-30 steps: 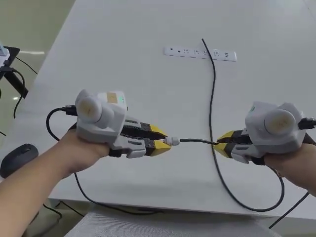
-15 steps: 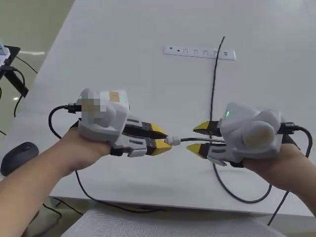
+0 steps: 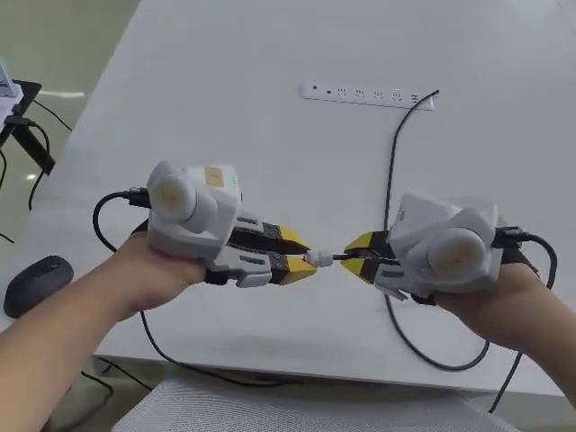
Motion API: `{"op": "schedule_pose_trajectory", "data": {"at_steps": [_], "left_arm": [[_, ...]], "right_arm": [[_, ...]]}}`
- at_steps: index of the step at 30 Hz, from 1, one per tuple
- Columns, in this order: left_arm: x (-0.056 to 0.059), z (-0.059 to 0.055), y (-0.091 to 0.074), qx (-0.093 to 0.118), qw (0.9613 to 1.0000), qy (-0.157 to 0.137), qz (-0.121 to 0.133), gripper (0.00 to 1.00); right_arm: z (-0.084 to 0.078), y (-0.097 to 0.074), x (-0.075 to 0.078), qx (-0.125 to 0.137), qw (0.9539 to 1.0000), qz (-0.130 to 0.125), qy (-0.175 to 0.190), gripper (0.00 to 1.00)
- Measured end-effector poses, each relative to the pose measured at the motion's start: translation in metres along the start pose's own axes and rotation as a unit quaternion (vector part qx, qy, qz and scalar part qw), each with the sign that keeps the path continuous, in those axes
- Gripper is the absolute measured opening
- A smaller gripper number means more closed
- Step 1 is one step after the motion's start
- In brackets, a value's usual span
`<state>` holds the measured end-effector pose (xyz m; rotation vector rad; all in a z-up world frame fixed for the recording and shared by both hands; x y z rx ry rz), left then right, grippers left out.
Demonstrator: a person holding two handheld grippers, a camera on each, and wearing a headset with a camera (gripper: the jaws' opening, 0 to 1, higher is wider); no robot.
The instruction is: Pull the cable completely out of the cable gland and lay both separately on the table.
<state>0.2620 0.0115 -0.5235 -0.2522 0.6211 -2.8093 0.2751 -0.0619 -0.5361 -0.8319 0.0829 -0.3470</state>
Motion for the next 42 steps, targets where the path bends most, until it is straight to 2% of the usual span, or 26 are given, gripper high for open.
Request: {"op": "schedule_pose_trajectory", "data": {"at_steps": [1, 6, 7, 11, 14, 19, 21, 29, 31, 36, 39, 40, 42], "left_arm": [[0.0, 0.0, 0.0, 0.0, 1.0, -0.001, 0.0, 0.15], [-0.002, -0.001, 0.0, -0.001, 1.0, 0.001, 0.002, 0.15], [-0.002, -0.001, 0.0, -0.001, 1.0, 0.001, 0.002, 0.15], [-0.002, -0.001, -0.002, 0.001, 1.0, 0.002, 0.002, 0.15], [-0.002, -0.002, -0.002, 0.001, 1.0, 0.002, 0.002, 0.15], [-0.001, -0.002, -0.002, 0.001, 1.0, 0.004, 0.003, 0.15], [-0.001, -0.003, -0.002, 0.0, 1.0, 0.004, 0.003, 0.15], [-0.002, -0.003, -0.003, -0.001, 1.0, 0.002, 0.005, 0.15], [-0.001, -0.002, -0.002, -0.001, 1.0, 0.002, 0.006, 0.15], [-0.001, -0.003, -0.002, -0.003, 1.0, 0.001, 0.005, 0.15], [-0.001, -0.003, -0.002, -0.001, 1.0, 0.0, 0.006, 0.15], [-0.001, -0.002, -0.002, -0.001, 1.0, 0.0, 0.006, 0.15], [-0.001, -0.002, -0.003, 0.0, 1.0, -0.001, 0.006, 0.15]], "right_arm": [[-0.002, 0.0, 0.001, -0.001, 0.9999, 0.001, 0.016, 0.02], [-0.01, 0.0, 0.007, -0.007, 0.9987, -0.011, 0.049, 0.01], [-0.013, -0.001, 0.009, -0.009, 0.9976, -0.013, 0.068, 0.01], [-0.021, -0.004, 0.013, -0.011, 0.9944, -0.021, 0.103, 0.01], [-0.03, -0.005, 0.016, -0.013, 0.9897, -0.024, 0.14, 0.01], [-0.042, -0.005, 0.019, -0.02, 0.9834, -0.031, 0.178, 0.01], [-0.048, -0.006, 0.02, -0.024, 0.9779, -0.034, 0.205, 0.01], [-0.066, -0.004, 0.026, -0.039, 0.967, -0.047, 0.248, 0.02], [-0.065, -0.004, 0.026, -0.034, 0.9673, -0.047, 0.247, 0.02], [-0.064, -0.006, 0.027, -0.028, 0.973, -0.051, 0.223, 0.04], [-0.063, -0.008, 0.029, -0.023, 0.9781, -0.058, 0.199, 0.05], [-0.061, -0.009, 0.03, -0.022, 0.9811, -0.06, 0.182, 0.05], [-0.059, -0.011, 0.029, -0.018, 0.9825, -0.06, 0.175, 0.09]]}}
Point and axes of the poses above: the centre of the closed fingertips' face, and the gripper's own axes: y roughly forward along the fingers, x roughly to its right, z roughly out of its top, the point moved 3 cm from there along -y, roughly backward along the fingers, and after that the axes turned 7 degrees about y, right-handed, at the moved point
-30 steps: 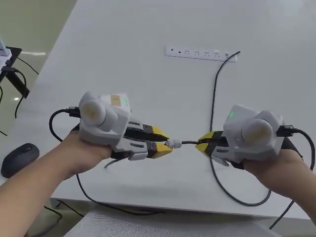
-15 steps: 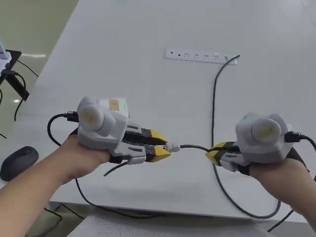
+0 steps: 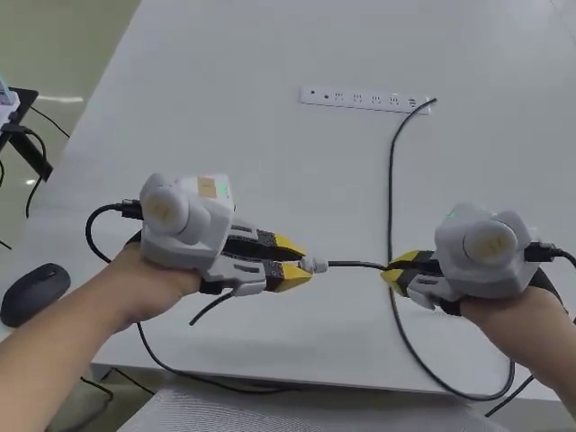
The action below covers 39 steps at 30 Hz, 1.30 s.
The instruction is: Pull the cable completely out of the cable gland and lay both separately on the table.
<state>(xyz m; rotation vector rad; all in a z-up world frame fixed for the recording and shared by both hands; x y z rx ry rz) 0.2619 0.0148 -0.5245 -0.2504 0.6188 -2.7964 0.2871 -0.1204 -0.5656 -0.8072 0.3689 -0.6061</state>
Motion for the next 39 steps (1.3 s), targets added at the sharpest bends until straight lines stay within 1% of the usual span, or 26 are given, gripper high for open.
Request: {"op": "schedule_pose_trajectory", "data": {"at_steps": [1, 2, 3, 4, 5, 6, 7, 9, 11, 13, 16, 18, 21, 26, 29, 32, 34, 35, 37, 39], "left_arm": [[0.0, 0.0, 0.0, 0.0, 1.0, 0.0, 0.0, 0.15], [0.0, 0.0, 0.0, -0.001, 1.0, 0.001, 0.001, 0.15], [0.0, 0.0, 0.0, -0.002, 1.0, 0.001, 0.001, 0.15], [-0.001, 0.0, 0.0, -0.001, 1.0, 0.001, 0.001, 0.15], [-0.001, 0.0, -0.001, -0.001, 1.0, 0.002, 0.001, 0.15], [-0.001, 0.0, -0.001, -0.001, 1.0, 0.003, 0.001, 0.15], [-0.001, 0.0, -0.001, -0.001, 1.0, 0.003, 0.0, 0.15], [-0.001, 0.0, -0.001, -0.001, 1.0, 0.003, -0.001, 0.15], [0.0, 0.001, 0.0, 0.0, 1.0, 0.003, -0.005, 0.15], [0.0, 0.001, 0.001, -0.002, 1.0, 0.006, -0.006, 0.15], [0.0, 0.001, 0.002, -0.002, 1.0, 0.007, -0.007, 0.15], [0.0, 0.001, 0.002, -0.002, 0.9999, 0.007, -0.007, 0.15], [0.0, 0.001, 0.001, -0.001, 1.0, 0.007, -0.007, 0.15], [0.0, 0.0, 0.001, 0.0, 0.9999, 0.01, -0.007, 0.15], [0.001, -0.002, 0.001, -0.006, 0.9999, 0.014, -0.009, 0.15], [0.001, -0.001, 0.0, -0.002, 0.9999, 0.011, -0.007, 0.15], [0.0, -0.001, 0.0, 0.0, 0.9999, 0.015, -0.006, 0.15], [0.0, -0.001, 0.0, 0.0, 0.9999, 0.015, -0.005, 0.15], [0.0, 0.0, -0.001, 0.003, 0.9998, 0.017, -0.003, 0.15], [-0.001, 0.001, -0.002, 0.006, 0.9998, 0.018, -0.002, 0.15]], "right_arm": [[0.003, -0.002, -0.002, 0.008, 0.9999, 0.004, -0.004, 0.13], [0.01, -0.004, -0.004, 0.024, 0.9996, 0.005, -0.016, 0.18], [0.013, -0.006, -0.006, 0.031, 0.9992, 0.005, -0.026, 0.21], [0.015, -0.007, -0.008, 0.033, 0.9989, 0.008, -0.033, 0.21], [0.019, -0.009, -0.014, 0.037, 0.998, 0.017, -0.048, 0.21], [0.023, -0.01, -0.017, 0.039, 0.9972, 0.019, -0.061, 0.21], [0.028, -0.01, -0.023, 0.045, 0.9954, 0.022, -0.082, 0.22], [0.036, -0.01, -0.034, 0.051, 0.9922, 0.031, -0.109, 0.22], [0.041, -0.01, -0.041, 0.054, 0.9912, 0.034, -0.116, 0.21], [0.047, -0.009, -0.052, 0.066, 0.9878, 0.05, -0.132, 0.2], [0.05, -0.005, -0.06, 0.063, 0.9846, 0.055, -0.153, 0.19], [0.05, -0.002, -0.062, 0.06, 0.9819, 0.057, -0.171, 0.18], [0.05, 0.0, -0.065, 0.056, 0.9789, 0.059, -0.187, 0.16], [0.05, 0.005, -0.068, 0.051, 0.9739, 0.063, -0.212, 0.08], [0.051, 0.007, -0.067, 0.046, 0.9732, 0.059, -0.217, 0.03], [0.049, 0.007, -0.066, 0.043, 0.9751, 0.061, -0.209, 0.02], [0.048, 0.007, -0.064, 0.04, 0.9763, 0.059, -0.204, 0.02], [0.048, 0.007, -0.062, 0.037, 0.9776, 0.054, -0.2, 0.02], [0.046, 0.006, -0.056, 0.032, 0.9828, 0.049, -0.175, 0.01], [0.044, 0.006, -0.05, 0.031, 0.9854, 0.044, -0.162, 0.01]]}}
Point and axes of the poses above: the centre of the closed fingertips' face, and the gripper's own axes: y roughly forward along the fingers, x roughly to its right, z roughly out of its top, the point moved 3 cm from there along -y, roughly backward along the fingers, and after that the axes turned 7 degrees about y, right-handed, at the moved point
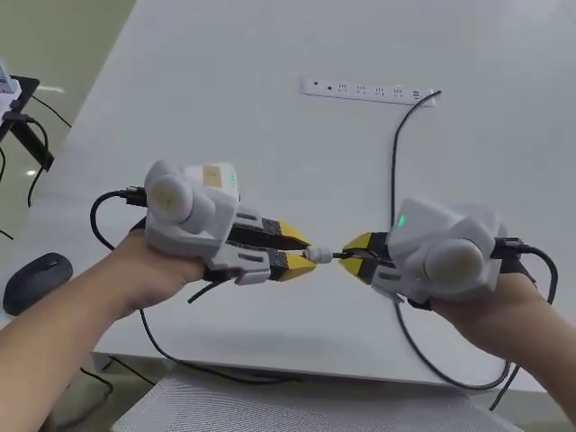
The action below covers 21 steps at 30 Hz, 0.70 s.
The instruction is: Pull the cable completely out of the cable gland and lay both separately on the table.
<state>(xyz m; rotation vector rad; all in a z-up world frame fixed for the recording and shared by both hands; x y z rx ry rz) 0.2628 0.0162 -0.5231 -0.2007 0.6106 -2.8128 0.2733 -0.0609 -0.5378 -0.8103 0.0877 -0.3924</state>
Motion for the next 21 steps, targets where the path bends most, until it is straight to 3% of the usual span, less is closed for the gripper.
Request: {"op": "schedule_pose_trajectory", "data": {"at_steps": [7, 8, 13, 17, 21], "left_arm": [[-0.002, 0.003, -0.001, 0.009, 1.0, -0.004, 0.001, 0.15], [-0.002, 0.006, -0.001, 0.017, 0.9998, -0.013, -0.001, 0.15], [-0.002, 0.005, -0.002, 0.016, 0.9998, -0.011, 0.002, 0.15], [-0.002, 0.005, -0.001, 0.013, 0.9999, -0.007, 0.0, 0.15], [-0.002, 0.005, 0.0, 0.012, 0.9999, -0.007, 0.0, 0.15]], "right_arm": [[-0.015, -0.005, 0.015, -0.01, 0.9978, -0.02, 0.062, 0.01], [-0.02, -0.006, 0.018, -0.009, 0.9953, -0.023, 0.093, 0.01], [-0.035, -0.007, 0.024, -0.014, 0.988, -0.025, 0.152, 0.01], [-0.046, -0.007, 0.027, -0.018, 0.9801, -0.025, 0.196, 0.01], [-0.059, -0.005, 0.026, -0.026, 0.9642, -0.015, 0.264, 0.01]]}}
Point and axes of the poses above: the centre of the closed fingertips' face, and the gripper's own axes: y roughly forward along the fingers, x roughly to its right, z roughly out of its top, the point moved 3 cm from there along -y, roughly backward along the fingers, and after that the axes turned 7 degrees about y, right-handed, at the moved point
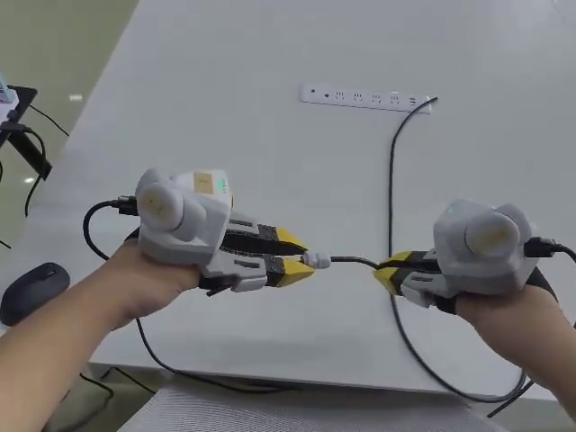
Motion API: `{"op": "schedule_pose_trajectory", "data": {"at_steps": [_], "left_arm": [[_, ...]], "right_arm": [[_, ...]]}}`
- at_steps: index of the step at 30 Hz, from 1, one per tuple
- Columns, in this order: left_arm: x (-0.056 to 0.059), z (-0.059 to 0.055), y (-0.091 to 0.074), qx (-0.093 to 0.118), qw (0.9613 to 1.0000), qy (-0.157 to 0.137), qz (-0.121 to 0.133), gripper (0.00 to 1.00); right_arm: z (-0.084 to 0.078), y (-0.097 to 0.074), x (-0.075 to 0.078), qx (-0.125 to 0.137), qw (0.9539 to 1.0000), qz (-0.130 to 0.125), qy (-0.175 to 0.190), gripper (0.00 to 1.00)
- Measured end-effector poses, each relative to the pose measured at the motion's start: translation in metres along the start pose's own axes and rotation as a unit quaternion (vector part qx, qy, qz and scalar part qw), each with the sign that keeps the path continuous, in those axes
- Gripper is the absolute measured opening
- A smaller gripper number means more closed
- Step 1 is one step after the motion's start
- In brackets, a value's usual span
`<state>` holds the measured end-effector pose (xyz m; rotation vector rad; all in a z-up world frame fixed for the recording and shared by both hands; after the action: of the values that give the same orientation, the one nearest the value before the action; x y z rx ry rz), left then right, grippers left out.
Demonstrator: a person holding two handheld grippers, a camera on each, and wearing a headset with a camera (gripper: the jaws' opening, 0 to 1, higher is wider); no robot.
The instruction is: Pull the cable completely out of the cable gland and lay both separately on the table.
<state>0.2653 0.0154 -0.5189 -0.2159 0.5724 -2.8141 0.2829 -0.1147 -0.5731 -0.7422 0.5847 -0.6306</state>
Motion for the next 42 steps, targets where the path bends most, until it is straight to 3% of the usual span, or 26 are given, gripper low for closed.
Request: {"op": "schedule_pose_trajectory", "data": {"at_steps": [5, 8, 14, 17, 20, 23, 26, 31, 36, 38, 42], "left_arm": [[0.001, 0.0, 0.002, -0.003, 1.0, 0.001, -0.001, 0.15], [0.001, 0.0, 0.002, -0.004, 1.0, -0.001, 0.0, 0.15], [0.001, 0.0, 0.002, -0.005, 1.0, -0.004, 0.002, 0.15], [0.001, -0.001, 0.001, -0.006, 1.0, -0.003, 0.003, 0.15], [0.002, -0.001, 0.002, -0.007, 1.0, 0.003, 0.004, 0.15], [0.003, 0.001, 0.002, -0.003, 1.0, 0.005, 0.004, 0.15], [0.005, 0.001, 0.003, -0.004, 1.0, 0.007, 0.002, 0.15], [0.006, 0.0, 0.004, -0.005, 1.0, 0.005, 0.001, 0.15], [0.007, 0.0, 0.003, -0.006, 1.0, 0.006, 0.0, 0.15], [0.007, 0.0, 0.003, -0.005, 1.0, 0.005, 0.0, 0.15], [0.007, -0.001, 0.003, -0.005, 1.0, 0.005, 0.001, 0.15]], "right_arm": [[-0.007, 0.002, 0.005, -0.005, 0.9984, 0.011, 0.055, 0.01], [-0.01, 0.004, 0.005, -0.01, 0.9983, 0.014, 0.055, 0.01], [-0.009, 0.0, 0.0, -0.003, 0.9997, 0.017, 0.017, 0.03], [-0.005, -0.001, 0.003, 0.01, 0.9993, 0.012, -0.034, 0.04], [0.002, -0.008, 0.002, 0.03, 0.9983, 0.006, -0.051, 0.12], [0.016, -0.015, -0.005, 0.054, 0.9943, -0.004, -0.092, 0.18], [0.023, -0.015, -0.019, 0.056, 0.986, -0.005, -0.157, 0.2], [0.033, -0.005, -0.056, 0.072, 0.9649, 0.018, -0.252, 0.17], [0.036, 0.001, -0.064, 0.07, 0.9624, 0.022, -0.261, 0.15], [0.039, 0.001, -0.066, 0.073, 0.9573, 0.024, -0.279, 0.14], [0.039, 0.001, -0.069, 0.074, 0.953, 0.032, -0.292, 0.07]]}}
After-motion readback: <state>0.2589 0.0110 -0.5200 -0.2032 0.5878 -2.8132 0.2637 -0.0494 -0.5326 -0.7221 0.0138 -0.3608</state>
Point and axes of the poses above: the centre of the closed fingertips' face, and the gripper's own axes: y roughly forward along the fingers, x roughly to its right, z roughly out of its top, the point moved 3 cm from there along -y, roughly backward along the fingers, and after that the axes turned 7 degrees about y, right-handed, at the moved point
